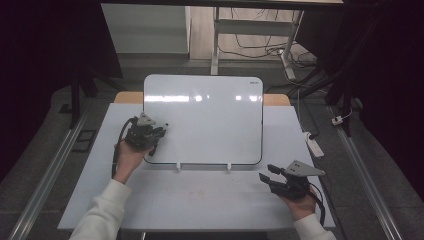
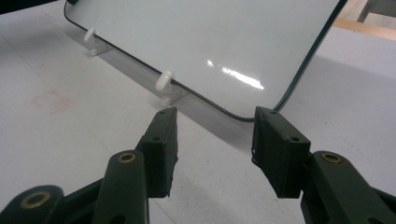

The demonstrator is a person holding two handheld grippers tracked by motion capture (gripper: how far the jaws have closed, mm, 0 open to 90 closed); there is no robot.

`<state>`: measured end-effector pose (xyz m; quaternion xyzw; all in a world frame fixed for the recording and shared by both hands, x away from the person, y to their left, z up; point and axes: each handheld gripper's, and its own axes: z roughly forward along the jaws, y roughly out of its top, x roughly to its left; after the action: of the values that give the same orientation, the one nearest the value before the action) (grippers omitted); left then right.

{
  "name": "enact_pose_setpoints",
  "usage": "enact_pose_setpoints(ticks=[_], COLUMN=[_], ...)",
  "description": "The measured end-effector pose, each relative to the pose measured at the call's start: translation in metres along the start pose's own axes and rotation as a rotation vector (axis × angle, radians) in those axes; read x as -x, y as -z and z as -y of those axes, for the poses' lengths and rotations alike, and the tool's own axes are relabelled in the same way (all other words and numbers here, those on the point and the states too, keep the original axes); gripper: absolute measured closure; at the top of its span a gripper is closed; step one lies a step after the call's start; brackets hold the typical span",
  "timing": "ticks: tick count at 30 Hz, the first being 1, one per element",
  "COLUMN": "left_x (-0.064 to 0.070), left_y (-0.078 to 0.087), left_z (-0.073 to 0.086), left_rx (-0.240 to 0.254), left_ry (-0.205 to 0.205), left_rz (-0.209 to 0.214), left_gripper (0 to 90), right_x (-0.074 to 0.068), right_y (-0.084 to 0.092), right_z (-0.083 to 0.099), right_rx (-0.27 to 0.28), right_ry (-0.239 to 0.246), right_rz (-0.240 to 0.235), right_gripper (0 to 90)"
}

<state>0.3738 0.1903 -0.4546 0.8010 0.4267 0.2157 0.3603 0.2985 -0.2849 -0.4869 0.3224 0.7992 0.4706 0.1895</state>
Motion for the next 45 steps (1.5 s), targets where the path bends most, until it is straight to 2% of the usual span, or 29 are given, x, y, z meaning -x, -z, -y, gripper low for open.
enact_pose_setpoints(ticks=[5,11,14,19,24,27,31,35,39,42,45], left_x=[0.0,0.001,0.001,0.0,-0.001,0.002,0.01,0.02,0.027,0.03,0.033], left_y=[-0.002,0.0,0.007,0.024,0.046,0.057,0.07,0.076,0.078,0.077,0.074], left_z=[0.0,0.0,0.0,0.005,0.026,0.039,0.06,0.08,0.098,0.11,0.121], left_rx=[0.006,0.029,0.057,0.096,0.133,0.141,0.133,0.115,0.094,0.085,0.061], left_ry=[-0.007,-0.01,-0.007,-0.001,0.075,0.088,0.082,0.077,0.071,0.076,0.069], left_rz=[-0.01,-0.012,-0.016,0.005,0.075,0.085,0.104,0.117,0.136,0.169,0.175], left_gripper=[79.5,71.3,62.7,49.7,36.6,33.5,32.4,31.7,31.3,30.9,30.9], right_x=[0.002,0.002,0.003,0.006,0.007,0.008,0.013,0.017,0.019,0.021,0.022], right_y=[-0.001,-0.002,-0.002,-0.004,-0.007,-0.008,-0.008,-0.009,-0.008,-0.008,-0.007], right_z=[0.001,0.002,0.002,0.004,0.008,0.009,0.011,0.013,0.015,0.017,0.019], right_rx=[-0.003,-0.013,-0.014,-0.023,-0.038,-0.04,-0.046,-0.054,-0.057,-0.062,-0.061], right_ry=[-0.004,0.0,0.001,0.007,0.029,0.034,0.029,0.025,0.046,0.052,0.056], right_rz=[0.005,0.002,0.004,0.02,0.026,0.022,0.017,0.014,0.018,0.026,0.029], right_gripper=[50.2,49.8,49.6,48.8,47.1,45.5,44.4,43.5,42.6,42.5,42.5])
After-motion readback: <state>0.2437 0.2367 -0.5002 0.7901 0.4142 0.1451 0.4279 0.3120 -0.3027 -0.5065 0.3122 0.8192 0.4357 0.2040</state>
